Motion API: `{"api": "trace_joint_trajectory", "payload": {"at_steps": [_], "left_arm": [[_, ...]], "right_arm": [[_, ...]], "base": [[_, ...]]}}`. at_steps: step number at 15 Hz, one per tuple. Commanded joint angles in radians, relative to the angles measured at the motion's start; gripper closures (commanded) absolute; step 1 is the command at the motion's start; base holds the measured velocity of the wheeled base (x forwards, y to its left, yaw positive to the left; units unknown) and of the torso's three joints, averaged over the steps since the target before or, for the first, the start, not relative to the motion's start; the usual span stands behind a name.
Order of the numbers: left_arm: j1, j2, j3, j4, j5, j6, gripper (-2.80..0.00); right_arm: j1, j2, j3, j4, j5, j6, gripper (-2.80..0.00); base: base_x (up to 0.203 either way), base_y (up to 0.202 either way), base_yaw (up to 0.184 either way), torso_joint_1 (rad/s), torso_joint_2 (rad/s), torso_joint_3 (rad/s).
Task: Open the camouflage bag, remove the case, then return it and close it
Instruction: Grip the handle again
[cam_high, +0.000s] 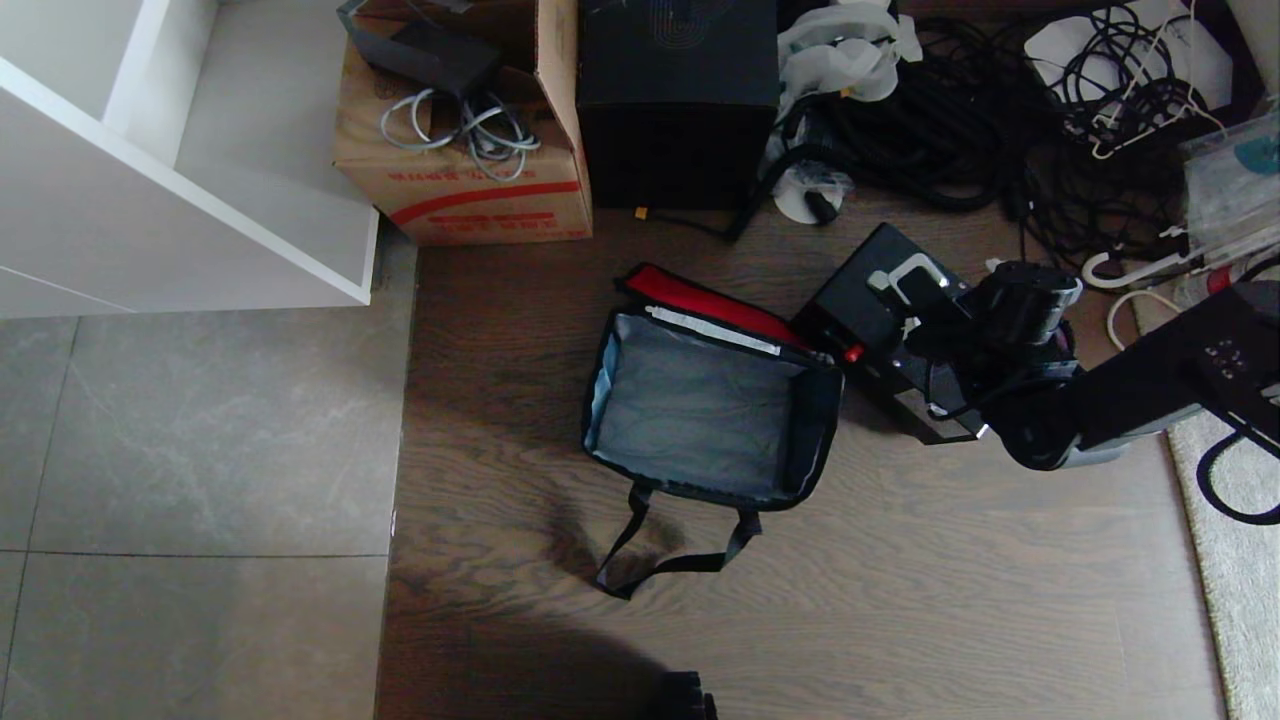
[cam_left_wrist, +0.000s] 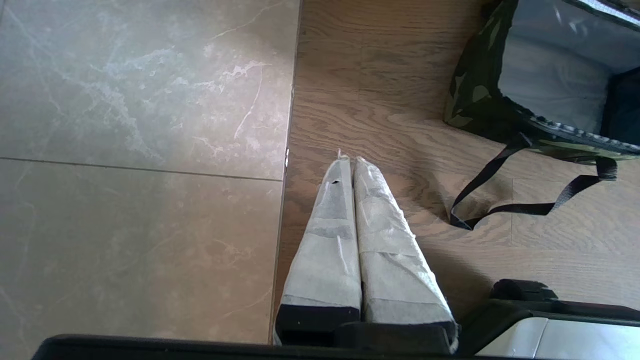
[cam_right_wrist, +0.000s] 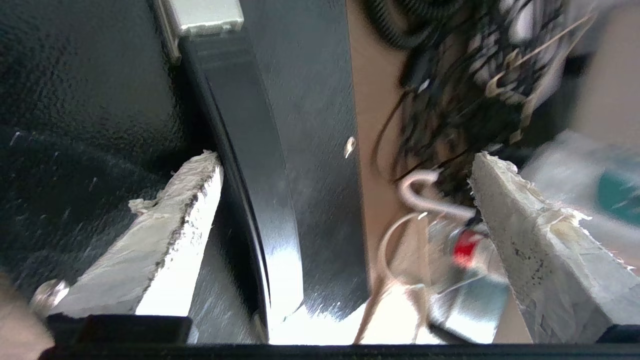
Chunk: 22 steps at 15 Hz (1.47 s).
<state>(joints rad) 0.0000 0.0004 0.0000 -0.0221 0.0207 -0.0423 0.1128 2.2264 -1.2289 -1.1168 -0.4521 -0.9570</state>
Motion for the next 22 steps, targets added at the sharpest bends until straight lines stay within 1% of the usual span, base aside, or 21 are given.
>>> {"api": "trace_joint_trajectory", "payload": {"at_steps": [1,3,7,8,9,10,13,14,15,20,21,22], "left_arm": [[0.0,0.0,0.008,-0.001,0.001,-0.001,0.0],[0.0,0.0,0.009,-0.001,0.001,-0.001,0.0],[0.0,0.0,0.008,-0.001,0.001,-0.001,0.0],[0.0,0.0,0.009,-0.001,0.001,-0.001,0.0],[0.0,0.0,0.008,-0.001,0.001,-0.001,0.0],[0.0,0.0,0.009,-0.001,0.001,-0.001,0.0],[-0.001,0.0,0.008,-0.001,0.001,-0.001,0.0],[0.0,0.0,0.009,-0.001,0.001,-0.001,0.0],[0.0,0.0,0.008,-0.001,0.001,-0.001,0.0],[0.0,0.0,0.008,-0.001,0.001,-0.001,0.0],[0.0,0.0,0.008,-0.001,0.001,-0.001,0.0],[0.0,0.0,0.009,-0.001,0.001,-0.001,0.0]], "right_arm": [[-0.021,0.054,-0.033,-0.088,-0.002,-0.067,-2.8],[-0.038,0.091,-0.08,-0.119,-0.003,-0.106,-2.8],[-0.069,0.111,-0.148,-0.105,-0.015,-0.142,-2.8],[-0.072,0.118,-0.178,-0.103,-0.037,-0.144,-2.8],[-0.075,0.123,-0.21,-0.093,-0.098,-0.145,-2.8],[-0.078,0.129,-0.233,-0.071,-0.137,-0.145,-2.8],[-0.087,0.146,-0.282,-0.003,-0.191,-0.14,-2.8],[-0.088,0.157,-0.29,0.006,-0.22,-0.137,-2.8],[-0.087,0.16,-0.282,0.008,-0.227,-0.137,-2.8],[-0.084,0.148,-0.22,0.004,-0.226,-0.117,-2.8],[-0.083,0.143,-0.197,-0.002,-0.225,-0.116,0.0],[-0.08,0.138,-0.181,-0.004,-0.224,-0.103,0.0]], "base": [[0.0,0.0,0.0,0.0,0.0,0.0],[0.0,0.0,0.0,0.0,0.0,0.0],[0.0,0.0,0.0,0.0,0.0,0.0],[0.0,0.0,0.0,0.0,0.0,0.0],[0.0,0.0,0.0,0.0,0.0,0.0],[0.0,0.0,0.0,0.0,0.0,0.0],[0.0,0.0,0.0,0.0,0.0,0.0],[0.0,0.0,0.0,0.0,0.0,0.0],[0.0,0.0,0.0,0.0,0.0,0.0],[0.0,0.0,0.0,0.0,0.0,0.0],[0.0,0.0,0.0,0.0,0.0,0.0],[0.0,0.0,0.0,0.0,0.0,0.0]]}}
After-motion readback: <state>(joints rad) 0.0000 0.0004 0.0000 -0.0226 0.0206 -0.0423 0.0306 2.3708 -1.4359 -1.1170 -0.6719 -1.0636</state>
